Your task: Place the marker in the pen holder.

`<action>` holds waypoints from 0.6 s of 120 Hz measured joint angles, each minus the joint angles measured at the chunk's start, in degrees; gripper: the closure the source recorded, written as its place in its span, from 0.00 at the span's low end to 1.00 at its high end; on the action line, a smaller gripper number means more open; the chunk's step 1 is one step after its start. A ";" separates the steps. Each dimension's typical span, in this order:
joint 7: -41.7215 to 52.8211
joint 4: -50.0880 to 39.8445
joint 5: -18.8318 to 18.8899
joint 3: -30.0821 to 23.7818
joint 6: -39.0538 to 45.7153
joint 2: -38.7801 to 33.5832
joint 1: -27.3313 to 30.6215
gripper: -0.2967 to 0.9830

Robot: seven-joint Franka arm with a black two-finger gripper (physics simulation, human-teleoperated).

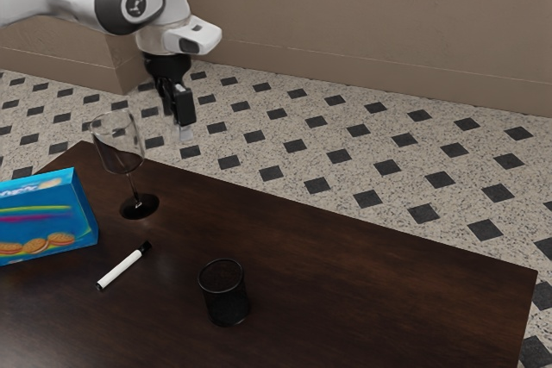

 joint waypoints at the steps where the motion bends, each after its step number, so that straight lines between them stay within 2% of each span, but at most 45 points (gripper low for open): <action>1: 0.24 0.00 -0.01 0.01 0.11 0.00 -0.01 0.23; 21: 4.34 -0.65 0.04 -0.06 1.57 -0.48 1.15 0.23; 38: 5.81 -13.74 -0.95 -0.05 7.37 -2.95 3.37 0.23; 72: 2.96 -21.90 -1.18 2.79 18.53 -1.49 10.39 0.23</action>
